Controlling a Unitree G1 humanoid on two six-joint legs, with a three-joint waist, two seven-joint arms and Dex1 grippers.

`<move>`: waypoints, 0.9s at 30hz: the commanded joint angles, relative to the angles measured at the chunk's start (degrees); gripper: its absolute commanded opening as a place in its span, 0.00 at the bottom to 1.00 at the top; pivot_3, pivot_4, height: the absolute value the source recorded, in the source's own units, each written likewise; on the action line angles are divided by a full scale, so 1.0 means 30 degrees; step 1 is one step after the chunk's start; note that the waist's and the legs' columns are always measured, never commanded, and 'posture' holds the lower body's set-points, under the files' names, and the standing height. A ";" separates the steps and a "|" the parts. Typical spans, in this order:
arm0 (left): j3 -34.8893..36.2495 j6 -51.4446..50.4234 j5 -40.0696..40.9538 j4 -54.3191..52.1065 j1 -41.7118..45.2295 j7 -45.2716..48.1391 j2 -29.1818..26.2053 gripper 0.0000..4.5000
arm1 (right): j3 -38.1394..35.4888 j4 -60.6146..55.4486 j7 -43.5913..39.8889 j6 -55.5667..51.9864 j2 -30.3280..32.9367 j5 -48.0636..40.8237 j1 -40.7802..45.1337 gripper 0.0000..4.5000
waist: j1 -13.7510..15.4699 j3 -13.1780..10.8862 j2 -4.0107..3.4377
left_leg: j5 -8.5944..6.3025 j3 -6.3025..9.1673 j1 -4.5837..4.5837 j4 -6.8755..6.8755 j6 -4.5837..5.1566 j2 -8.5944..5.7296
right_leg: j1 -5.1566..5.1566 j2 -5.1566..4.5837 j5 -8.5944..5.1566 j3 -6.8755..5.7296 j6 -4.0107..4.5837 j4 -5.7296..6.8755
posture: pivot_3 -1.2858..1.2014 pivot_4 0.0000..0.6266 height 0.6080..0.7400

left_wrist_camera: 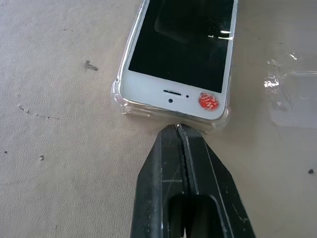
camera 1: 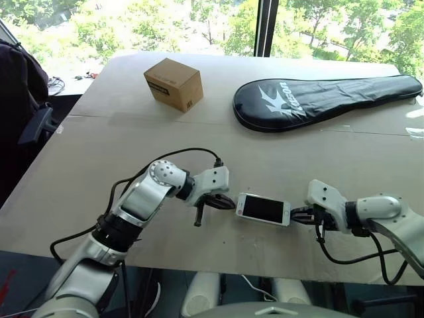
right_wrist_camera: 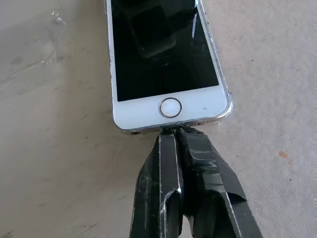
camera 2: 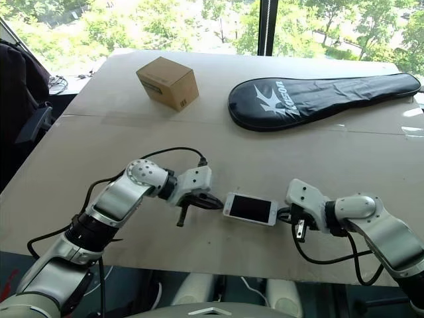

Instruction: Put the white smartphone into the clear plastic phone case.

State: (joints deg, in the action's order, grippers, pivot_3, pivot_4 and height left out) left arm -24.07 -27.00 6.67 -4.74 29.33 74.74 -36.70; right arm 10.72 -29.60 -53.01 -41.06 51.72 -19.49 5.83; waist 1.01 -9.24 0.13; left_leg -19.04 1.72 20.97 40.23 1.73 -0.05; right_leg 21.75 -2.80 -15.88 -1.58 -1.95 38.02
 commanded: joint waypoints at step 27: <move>0.0085 0.1248 0.1060 0.1977 -0.0739 -0.1605 0.1776 0.00 | -0.5413 0.3441 -0.2698 1.0037 -0.4267 -0.2390 -0.4726 0.01 | -0.0079 0.0001 -0.0011 | 0.0002 -0.0007 -0.0046 -0.0005 -0.0004 0.0018 | -0.0017 0.0033 0.0003 0.0015 -0.0001 0.0019 | 0.52 0.24 1.00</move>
State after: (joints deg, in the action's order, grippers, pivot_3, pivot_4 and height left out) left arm -22.38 -24.02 12.25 -0.60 27.52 70.99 -31.40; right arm -5.57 -18.89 -60.83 -12.58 39.32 -26.87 -8.49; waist 0.77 -9.24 0.09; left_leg -19.03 1.70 20.83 40.21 1.72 0.00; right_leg 21.69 -2.75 -15.88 -1.52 -1.96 38.07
